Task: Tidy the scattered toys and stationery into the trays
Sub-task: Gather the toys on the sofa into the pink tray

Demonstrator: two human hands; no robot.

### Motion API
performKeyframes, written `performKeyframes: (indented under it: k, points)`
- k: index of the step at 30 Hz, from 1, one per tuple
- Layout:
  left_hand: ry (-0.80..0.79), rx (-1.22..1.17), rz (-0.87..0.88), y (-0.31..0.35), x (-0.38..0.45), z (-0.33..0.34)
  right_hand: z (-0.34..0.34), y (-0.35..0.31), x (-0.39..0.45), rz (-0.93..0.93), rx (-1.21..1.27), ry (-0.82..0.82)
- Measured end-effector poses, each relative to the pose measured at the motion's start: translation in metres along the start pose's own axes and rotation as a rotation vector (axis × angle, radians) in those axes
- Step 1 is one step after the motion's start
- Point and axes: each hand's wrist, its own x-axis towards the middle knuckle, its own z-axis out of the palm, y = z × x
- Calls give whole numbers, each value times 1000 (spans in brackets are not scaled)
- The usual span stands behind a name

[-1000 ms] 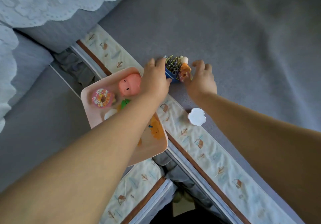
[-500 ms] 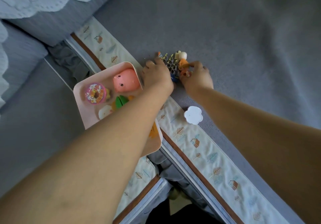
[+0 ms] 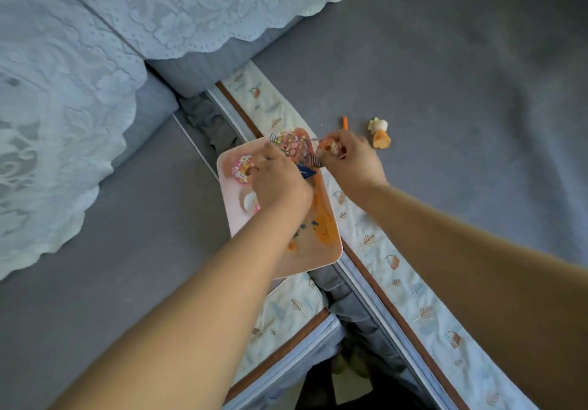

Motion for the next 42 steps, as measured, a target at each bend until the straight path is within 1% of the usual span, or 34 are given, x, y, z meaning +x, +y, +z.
performKeyframes:
  k: [2,4,6,7,8,9,10,13,15,17,21,23,25,28,30,33,35,39,42]
  points:
    - [-47,2,-72,-22,-1,1,17,-4,-3,-23,-137,-157]
    - [-117,-6,-123,-39,-4,8,29,-1,-8,-24,-237,-237]
    - [-165,-47,-215,-47,-5,14,32,7,-11,-4,-204,-210]
    - [-170,-60,-257,-47,-5,15,30,12,-11,-1,-161,-172]
    - [-150,-50,-262,-44,-4,18,27,19,-10,4,-128,-126]
    - [-113,-8,-218,-39,-4,19,22,25,-7,11,-110,-81]
    - [-59,40,-140,-32,-4,18,16,33,-4,25,-106,-42]
    - [112,61,156,-1,-2,16,-6,56,12,107,-136,32]
    - [141,79,320,21,6,21,-19,69,24,148,-159,49]
    - [99,83,401,42,19,33,-27,82,38,184,-170,59]
    - [53,74,447,74,46,63,-29,96,65,256,-107,141]
    - [19,55,467,83,58,75,-27,98,75,266,-112,153]
    - [-26,62,463,91,71,89,-27,102,85,251,-167,117]
    - [-93,104,404,102,87,105,-26,108,93,184,-315,84]
    - [-86,108,380,104,94,111,-25,110,94,143,-365,78]
    - [-47,64,330,103,96,113,-25,111,89,120,-355,72]
    - [-62,62,318,100,89,111,-25,110,81,132,-316,51]
    - [-105,21,363,89,57,96,-22,103,58,184,-231,2]
    - [-68,-81,377,73,36,71,-20,89,39,208,-158,-6]
